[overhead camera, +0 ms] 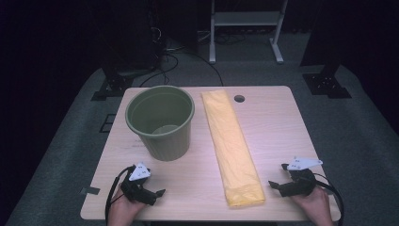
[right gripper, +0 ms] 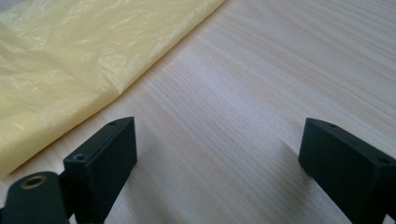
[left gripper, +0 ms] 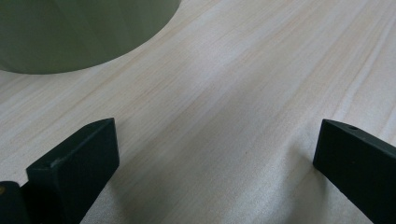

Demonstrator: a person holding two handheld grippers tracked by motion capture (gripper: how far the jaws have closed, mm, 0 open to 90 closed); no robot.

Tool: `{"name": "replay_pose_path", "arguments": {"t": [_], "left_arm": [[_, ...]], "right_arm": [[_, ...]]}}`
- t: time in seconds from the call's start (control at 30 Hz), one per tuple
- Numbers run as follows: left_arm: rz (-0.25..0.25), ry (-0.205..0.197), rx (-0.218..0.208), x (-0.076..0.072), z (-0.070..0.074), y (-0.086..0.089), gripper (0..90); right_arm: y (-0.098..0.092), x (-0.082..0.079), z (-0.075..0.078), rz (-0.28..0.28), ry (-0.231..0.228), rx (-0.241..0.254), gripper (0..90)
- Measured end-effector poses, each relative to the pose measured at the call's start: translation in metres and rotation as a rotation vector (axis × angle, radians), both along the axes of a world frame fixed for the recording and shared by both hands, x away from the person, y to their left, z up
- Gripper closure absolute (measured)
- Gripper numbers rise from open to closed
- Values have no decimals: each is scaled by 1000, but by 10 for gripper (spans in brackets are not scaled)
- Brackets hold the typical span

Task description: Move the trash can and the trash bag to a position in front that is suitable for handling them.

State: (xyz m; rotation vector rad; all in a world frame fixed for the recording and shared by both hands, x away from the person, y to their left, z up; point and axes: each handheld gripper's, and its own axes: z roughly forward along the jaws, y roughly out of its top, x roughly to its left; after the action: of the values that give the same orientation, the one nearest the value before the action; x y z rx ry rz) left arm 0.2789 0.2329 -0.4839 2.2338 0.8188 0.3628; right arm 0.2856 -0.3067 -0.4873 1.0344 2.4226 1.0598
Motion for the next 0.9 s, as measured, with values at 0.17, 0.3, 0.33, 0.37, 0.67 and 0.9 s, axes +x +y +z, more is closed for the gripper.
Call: {"name": "replay_pose_path", "arguments": {"t": [0.17,0.3,0.33,0.37,0.67,0.9], "left_arm": [[16,1,1,0,0,-2,0],[16,1,1,0,0,-2,0],[16,1,1,0,0,-2,0],[16,1,1,0,0,-2,0],[16,1,1,0,0,-2,0],[15,1,1,0,0,-2,0]], "right_arm": [[-2,1,0,-3,9,19,105],[-2,1,0,-4,7,25,124],[-2,1,0,-4,7,25,124],[-3,1,0,-6,8,27,128],[-2,0,2,-32,2,41,213],[1,1,7,-43,-7,48,210]]}}
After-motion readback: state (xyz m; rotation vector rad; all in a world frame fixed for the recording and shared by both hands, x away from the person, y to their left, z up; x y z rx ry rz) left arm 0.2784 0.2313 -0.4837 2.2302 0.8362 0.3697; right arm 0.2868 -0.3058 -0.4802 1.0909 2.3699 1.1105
